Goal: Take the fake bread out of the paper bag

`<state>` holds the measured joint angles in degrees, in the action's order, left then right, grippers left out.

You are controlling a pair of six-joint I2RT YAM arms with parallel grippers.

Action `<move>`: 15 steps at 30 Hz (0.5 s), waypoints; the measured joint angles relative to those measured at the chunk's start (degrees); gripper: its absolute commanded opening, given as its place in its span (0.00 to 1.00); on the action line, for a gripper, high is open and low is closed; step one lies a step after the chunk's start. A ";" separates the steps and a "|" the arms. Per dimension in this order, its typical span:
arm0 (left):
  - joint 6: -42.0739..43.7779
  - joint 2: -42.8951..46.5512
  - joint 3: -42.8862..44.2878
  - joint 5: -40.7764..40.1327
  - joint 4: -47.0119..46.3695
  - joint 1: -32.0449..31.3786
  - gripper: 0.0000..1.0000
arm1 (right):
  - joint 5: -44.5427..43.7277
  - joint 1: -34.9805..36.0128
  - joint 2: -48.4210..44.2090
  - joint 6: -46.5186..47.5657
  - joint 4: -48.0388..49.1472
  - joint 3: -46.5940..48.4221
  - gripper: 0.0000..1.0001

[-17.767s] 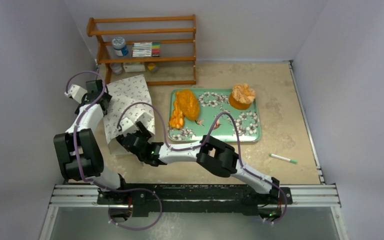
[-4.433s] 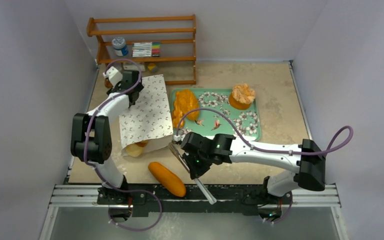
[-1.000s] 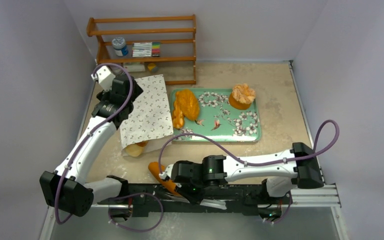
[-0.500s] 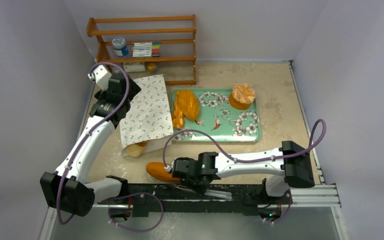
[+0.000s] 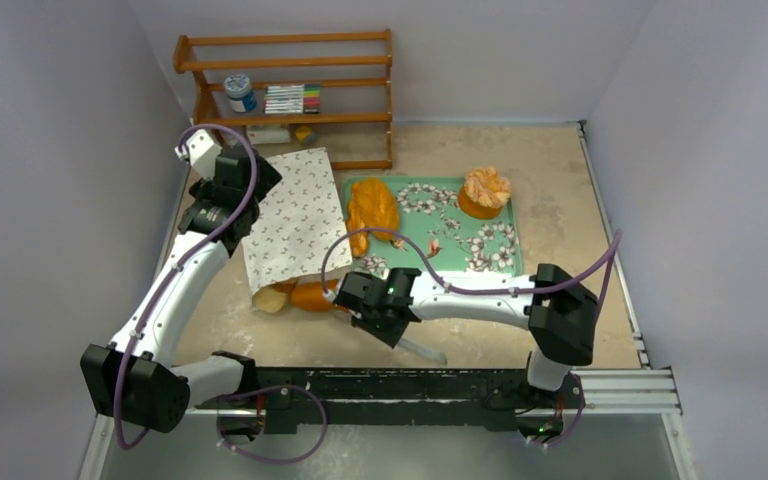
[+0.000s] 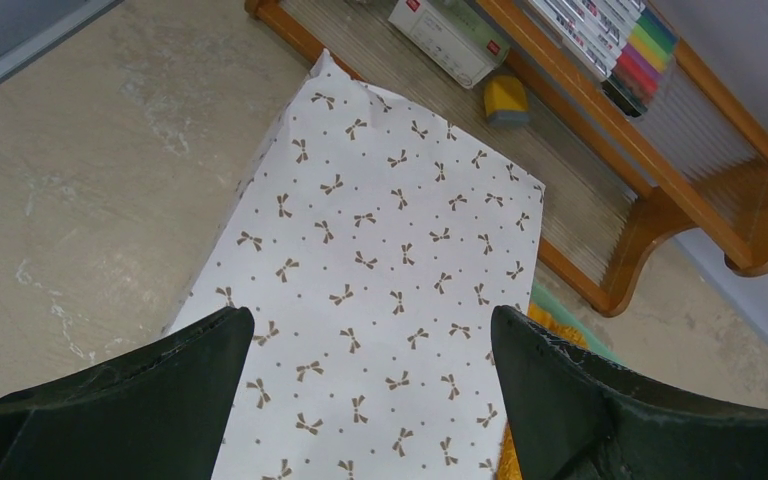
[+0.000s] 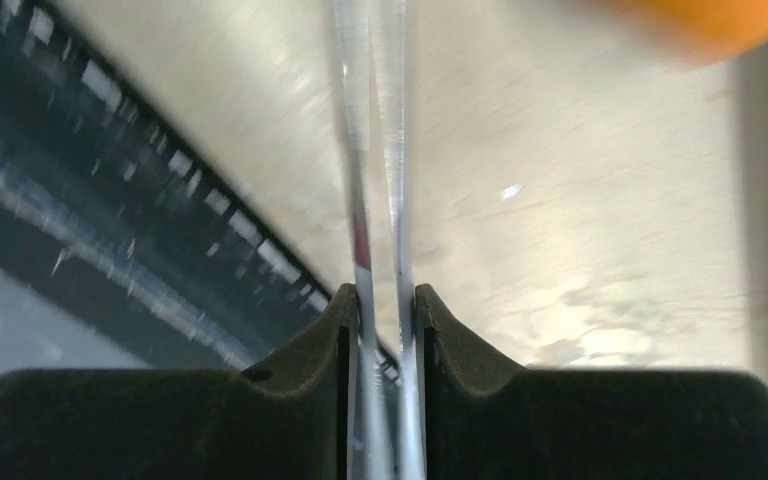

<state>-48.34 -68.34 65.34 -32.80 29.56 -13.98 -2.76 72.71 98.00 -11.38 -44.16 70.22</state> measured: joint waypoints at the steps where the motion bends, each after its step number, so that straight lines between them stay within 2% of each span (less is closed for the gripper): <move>1: 0.02 0.00 0.00 0.04 0.00 0.09 0.91 | -2.64 -1.07 0.50 -0.39 1.27 0.90 0.09; 6: 0.02 0.00 0.00 0.13 -0.11 0.15 0.91 | -6.88 -5.40 1.46 -0.11 4.85 3.98 0.09; 15: 0.11 0.00 0.00 0.63 -0.26 0.52 0.91 | -7.02 -5.20 2.91 0.48 5.70 5.09 0.08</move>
<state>-48.23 -68.34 65.34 -32.16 29.30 -13.45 -9.78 67.51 100.90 -10.90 -38.46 75.31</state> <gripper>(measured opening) 0.903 0.245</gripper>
